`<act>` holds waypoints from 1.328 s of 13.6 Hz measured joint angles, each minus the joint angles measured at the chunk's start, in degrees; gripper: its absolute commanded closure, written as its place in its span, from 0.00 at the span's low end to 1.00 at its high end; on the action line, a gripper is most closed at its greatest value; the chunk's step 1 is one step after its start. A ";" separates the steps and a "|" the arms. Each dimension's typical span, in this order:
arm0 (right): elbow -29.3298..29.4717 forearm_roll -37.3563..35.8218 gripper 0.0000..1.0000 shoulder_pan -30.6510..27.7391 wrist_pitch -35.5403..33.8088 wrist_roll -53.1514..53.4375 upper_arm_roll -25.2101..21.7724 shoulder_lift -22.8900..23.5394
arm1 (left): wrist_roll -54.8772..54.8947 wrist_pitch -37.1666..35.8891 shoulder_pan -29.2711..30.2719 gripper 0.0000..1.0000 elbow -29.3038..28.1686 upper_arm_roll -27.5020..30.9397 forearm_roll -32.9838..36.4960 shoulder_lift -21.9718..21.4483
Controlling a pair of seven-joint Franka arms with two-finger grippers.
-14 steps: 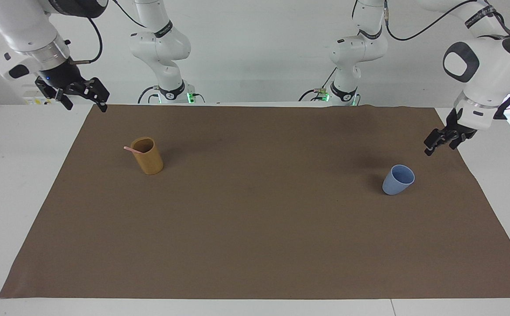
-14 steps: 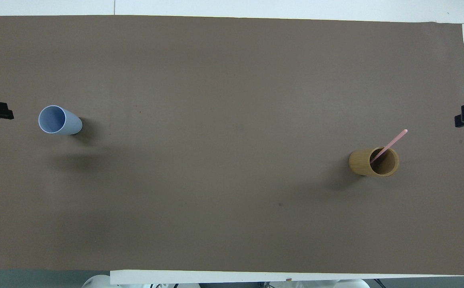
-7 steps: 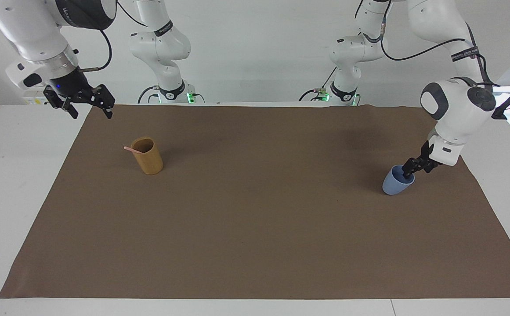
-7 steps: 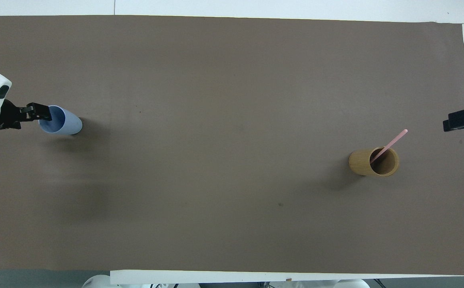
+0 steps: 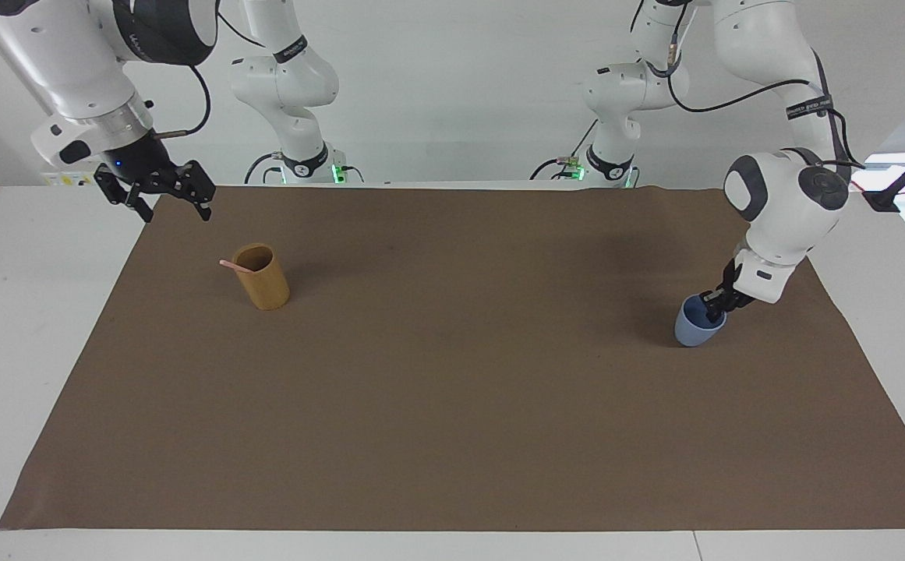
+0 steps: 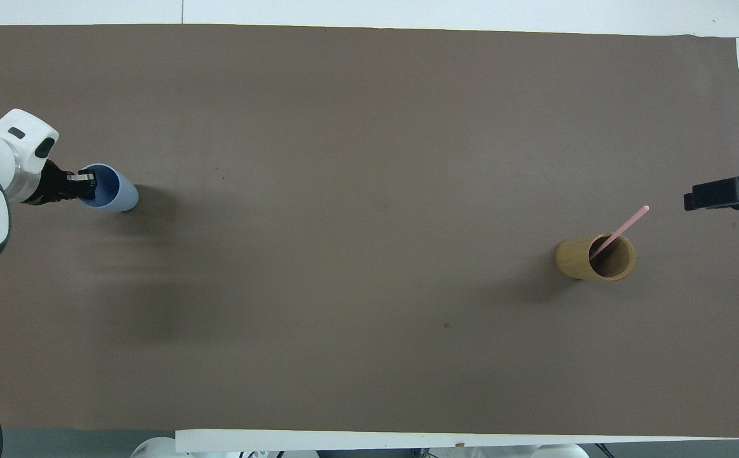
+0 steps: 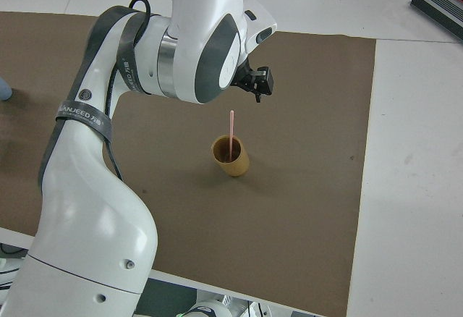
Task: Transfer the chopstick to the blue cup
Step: 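Grasp the blue cup with the left gripper while the right gripper reaches the stick, then slide the blue cup toward the table center while the right gripper grasps the stick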
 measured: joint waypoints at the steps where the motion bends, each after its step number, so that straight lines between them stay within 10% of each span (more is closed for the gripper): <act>1: -1.35 1.00 0.04 0.04 1.50 0.00 0.07 0.01 | -0.96 0.17 -1.76 1.00 0.17 -0.04 -0.01 -0.02; 8: -9.26 4.13 0.25 0.52 11.48 -3.22 0.17 1.14 | -23.53 0.23 -24.35 1.00 2.12 -0.51 -0.03 0.14; 10: -12.02 5.15 0.28 2.31 16.25 -4.09 0.22 2.94 | -25.64 0.23 -27.39 0.73 2.05 -0.51 -0.03 1.04; 12: -13.02 5.20 0.28 4.12 18.77 -4.09 0.29 5.26 | -25.76 0.24 -28.10 0.09 2.05 -0.47 -0.03 1.82; 18: -12.94 5.21 0.28 0.58 15.30 -13.18 -0.09 5.60 | -25.79 0.09 -26.36 0.00 4.61 0.57 -0.03 0.51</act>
